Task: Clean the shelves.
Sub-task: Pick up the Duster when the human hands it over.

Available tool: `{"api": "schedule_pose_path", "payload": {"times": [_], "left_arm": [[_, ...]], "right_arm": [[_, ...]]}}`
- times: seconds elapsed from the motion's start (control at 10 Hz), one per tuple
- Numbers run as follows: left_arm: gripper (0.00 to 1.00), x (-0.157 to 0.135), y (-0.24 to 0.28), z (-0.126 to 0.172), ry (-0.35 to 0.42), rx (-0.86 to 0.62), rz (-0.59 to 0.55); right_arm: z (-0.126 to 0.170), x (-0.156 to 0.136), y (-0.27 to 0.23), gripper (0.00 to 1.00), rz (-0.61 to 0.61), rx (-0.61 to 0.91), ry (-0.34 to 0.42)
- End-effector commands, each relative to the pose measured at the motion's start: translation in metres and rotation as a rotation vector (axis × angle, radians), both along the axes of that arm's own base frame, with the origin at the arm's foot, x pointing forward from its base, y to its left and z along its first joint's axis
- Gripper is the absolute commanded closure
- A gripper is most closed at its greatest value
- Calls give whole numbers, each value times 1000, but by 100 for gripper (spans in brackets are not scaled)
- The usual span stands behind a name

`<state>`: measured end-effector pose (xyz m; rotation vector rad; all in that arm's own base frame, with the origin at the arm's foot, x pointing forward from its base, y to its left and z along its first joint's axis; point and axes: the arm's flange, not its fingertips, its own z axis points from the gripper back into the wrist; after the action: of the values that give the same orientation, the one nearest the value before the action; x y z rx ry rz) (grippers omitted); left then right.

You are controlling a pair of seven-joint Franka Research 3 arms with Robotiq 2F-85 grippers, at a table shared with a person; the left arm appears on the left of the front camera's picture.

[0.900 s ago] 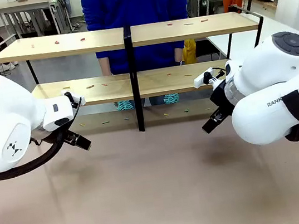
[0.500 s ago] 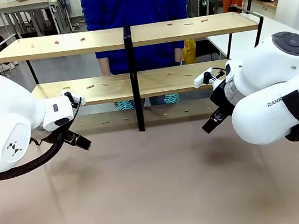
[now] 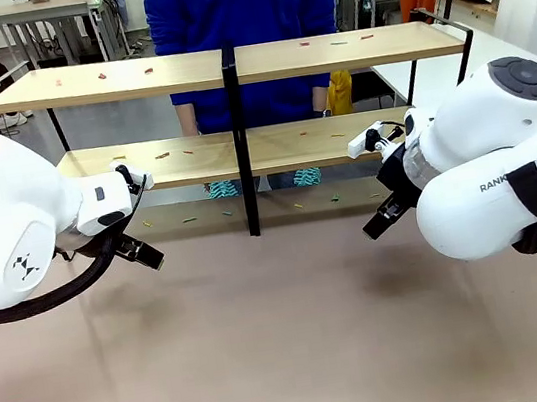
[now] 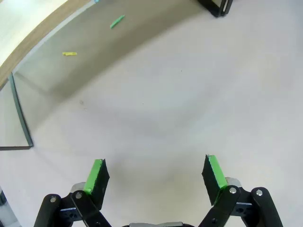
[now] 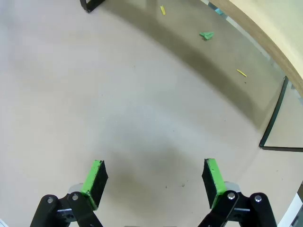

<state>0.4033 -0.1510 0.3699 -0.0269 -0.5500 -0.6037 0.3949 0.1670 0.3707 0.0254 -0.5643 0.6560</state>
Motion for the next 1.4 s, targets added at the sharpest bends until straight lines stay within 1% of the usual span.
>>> {"api": "schedule_pose_path", "payload": {"times": [0.0,0.8,0.9,1.0,1.1,1.2,1.3], "left_arm": [[0,0,0,0,0,0,0],[0,0,0,0,0,0,0],[0,-18,7,19,-35,-37,-26],[0,-54,13,68,-106,-38,17],[0,-94,24,107,-249,-61,13],[0,-138,28,142,-335,-72,-12],[0,-180,35,167,-409,-90,-74]], "right_arm": [[0,0,0,0,-1,1,0],[0,0,0,0,0,0,0],[16,-10,-2,0,29,36,33],[60,-36,-13,0,24,56,-15],[104,-67,-27,0,34,99,-96],[141,-99,-39,0,64,107,-186],[164,-129,-49,0,81,104,-262]]}}
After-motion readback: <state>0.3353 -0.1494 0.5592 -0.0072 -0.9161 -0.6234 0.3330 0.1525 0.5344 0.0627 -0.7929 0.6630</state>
